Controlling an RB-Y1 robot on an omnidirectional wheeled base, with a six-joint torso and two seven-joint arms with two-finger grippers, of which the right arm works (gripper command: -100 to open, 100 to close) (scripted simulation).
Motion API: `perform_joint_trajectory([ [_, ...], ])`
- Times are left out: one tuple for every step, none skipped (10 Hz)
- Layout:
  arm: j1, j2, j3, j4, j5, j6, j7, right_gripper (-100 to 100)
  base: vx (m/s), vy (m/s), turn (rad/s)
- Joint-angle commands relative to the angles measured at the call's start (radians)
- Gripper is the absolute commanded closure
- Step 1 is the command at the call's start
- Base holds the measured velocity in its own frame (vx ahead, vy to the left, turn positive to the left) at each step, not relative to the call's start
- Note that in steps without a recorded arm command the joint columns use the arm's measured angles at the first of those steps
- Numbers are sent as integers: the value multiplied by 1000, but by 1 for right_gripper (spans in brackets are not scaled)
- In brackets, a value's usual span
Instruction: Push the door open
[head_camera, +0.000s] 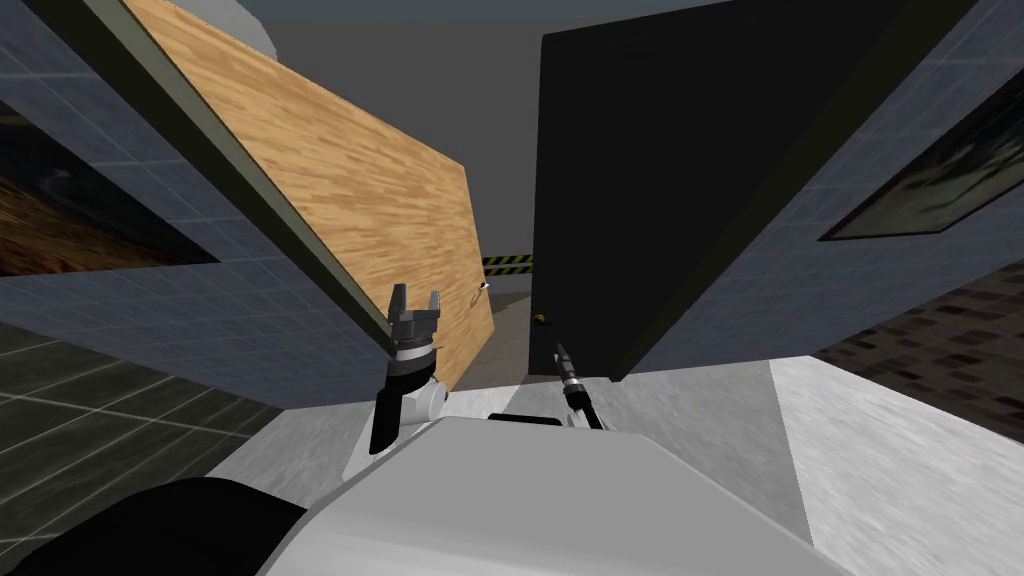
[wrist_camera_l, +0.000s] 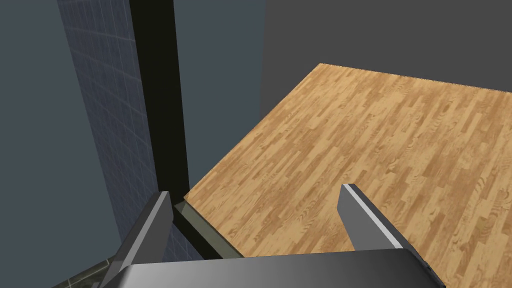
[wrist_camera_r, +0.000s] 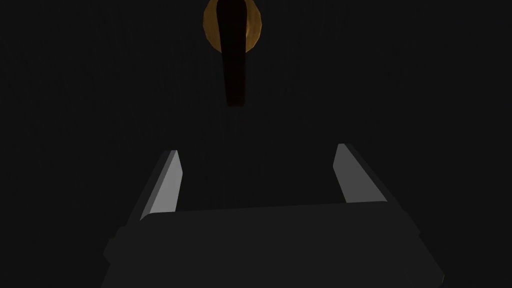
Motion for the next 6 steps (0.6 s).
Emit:
perform_joint_trajectory([
  [-1, -3, -3, 3, -1, -2, 0, -100, 193, 26, 22],
  [-3, -4, -6, 7, -2, -4, 1, -100, 192, 12, 18],
  [-5, -4, -9, 11, -2, -5, 2, -100, 192, 9, 37],
  [-7, -3, -12, 16, -3, -7, 2, -100, 197, 27, 33],
  [-9, -1, -14, 20, -4, -9, 3, -100, 209, 34, 29],
  [-11, 1, -17, 24, -5, -11, 4, -100, 211, 26, 24],
])
